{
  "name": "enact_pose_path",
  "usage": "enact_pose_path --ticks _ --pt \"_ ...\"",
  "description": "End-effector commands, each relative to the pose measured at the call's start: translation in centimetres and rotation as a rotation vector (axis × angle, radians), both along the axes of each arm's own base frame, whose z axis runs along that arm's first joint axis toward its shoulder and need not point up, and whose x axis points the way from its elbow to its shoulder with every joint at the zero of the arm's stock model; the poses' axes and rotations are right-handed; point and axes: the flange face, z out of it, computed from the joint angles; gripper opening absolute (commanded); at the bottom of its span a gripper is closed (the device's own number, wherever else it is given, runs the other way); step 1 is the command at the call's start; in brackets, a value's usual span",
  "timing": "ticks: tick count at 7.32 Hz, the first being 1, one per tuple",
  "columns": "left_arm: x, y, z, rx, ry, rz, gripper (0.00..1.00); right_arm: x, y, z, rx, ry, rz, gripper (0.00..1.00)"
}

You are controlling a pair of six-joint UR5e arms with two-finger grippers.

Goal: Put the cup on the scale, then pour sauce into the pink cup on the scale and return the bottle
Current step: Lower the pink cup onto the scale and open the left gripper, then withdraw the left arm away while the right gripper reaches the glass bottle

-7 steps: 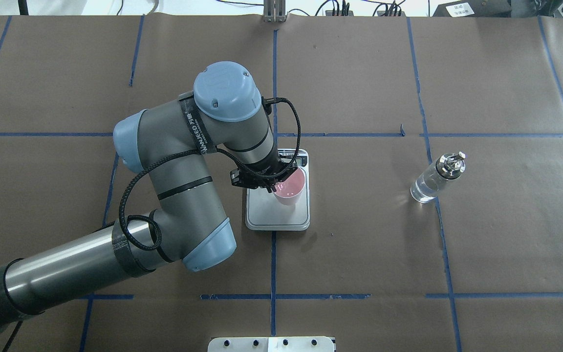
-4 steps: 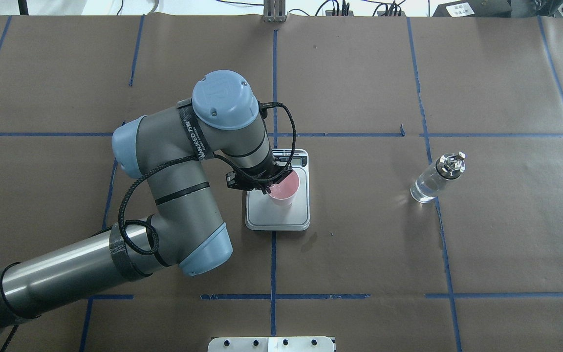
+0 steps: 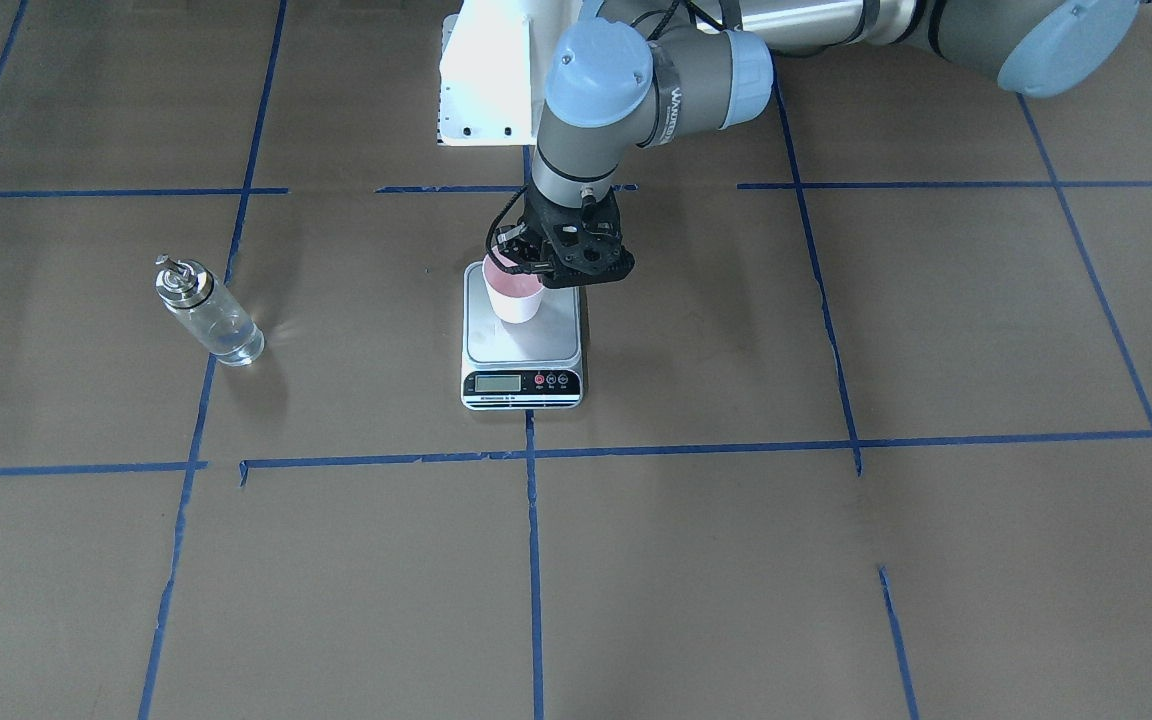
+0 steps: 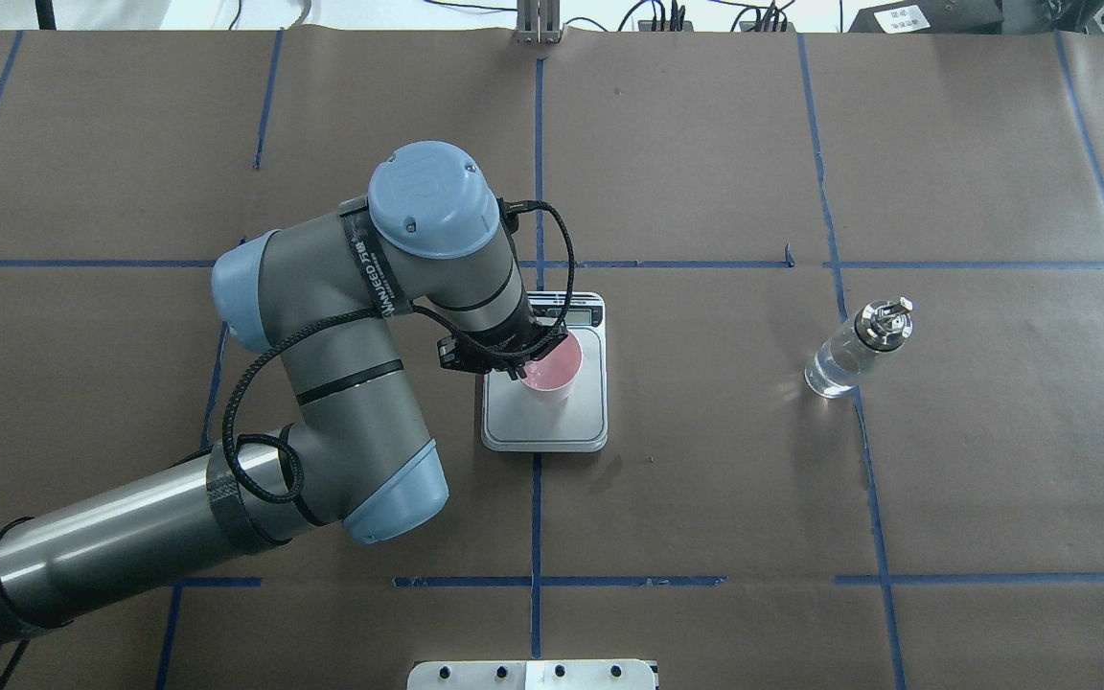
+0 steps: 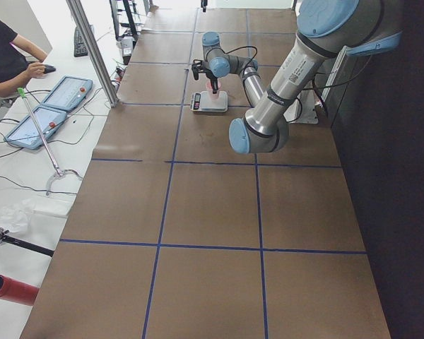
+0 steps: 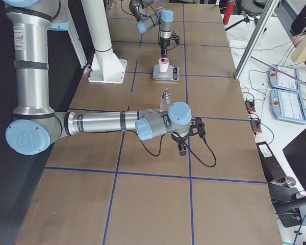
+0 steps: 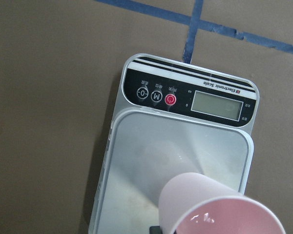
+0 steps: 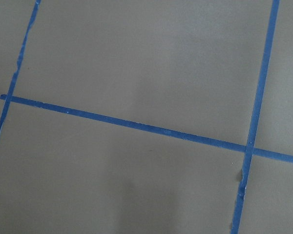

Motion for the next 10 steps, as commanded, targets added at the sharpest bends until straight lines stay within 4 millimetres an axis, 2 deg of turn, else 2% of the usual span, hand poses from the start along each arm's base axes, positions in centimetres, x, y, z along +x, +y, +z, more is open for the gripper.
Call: enact_pose_path --ticks 1,2,3,4,5,6,7,8,9,10 --pt "0.1 0.0 0.4 0.000 -0.002 0.002 0.00 -0.1 0.0 0.0 0.002 0.000 -0.003 1.00" --pt "0.0 0.0 0.0 0.006 0.013 0.002 0.05 0.0 0.0 0.0 0.003 0.000 -0.002 1.00" --pt "0.2 -0.1 0.3 0.010 0.018 0.002 0.28 -0.1 0.0 -0.1 0.003 0.000 -0.003 1.00" --pt "0.1 -0.1 0.2 0.015 0.025 0.003 0.42 -0.1 0.0 -0.2 0.005 -0.002 -0.003 1.00" --pt "-0.1 0.1 -0.3 0.018 0.035 0.003 0.51 -0.1 0.0 -1.5 0.028 -0.009 -0.005 1.00" --pt "-1.8 0.8 -2.2 0.042 0.076 0.002 0.51 -1.1 0.2 -3.2 0.051 -0.043 -0.031 1.00" --pt "-5.4 -0.3 -4.4 0.072 0.121 -0.039 0.55 -2.5 0.5 -5.1 0.058 -0.084 -0.055 0.98" --pt "-8.3 -1.5 -5.0 0.084 0.139 -0.079 0.57 -3.2 1.0 -8.0 0.004 -0.112 0.002 0.98" --pt "-10.0 -2.5 -3.5 0.080 0.127 -0.108 0.57 -4.7 2.2 -12.4 -0.021 -0.146 0.036 0.98" --pt "-11.8 -2.6 -2.3 0.082 0.125 -0.124 0.56 -6.1 3.6 -16.8 -0.025 -0.177 0.053 0.99"
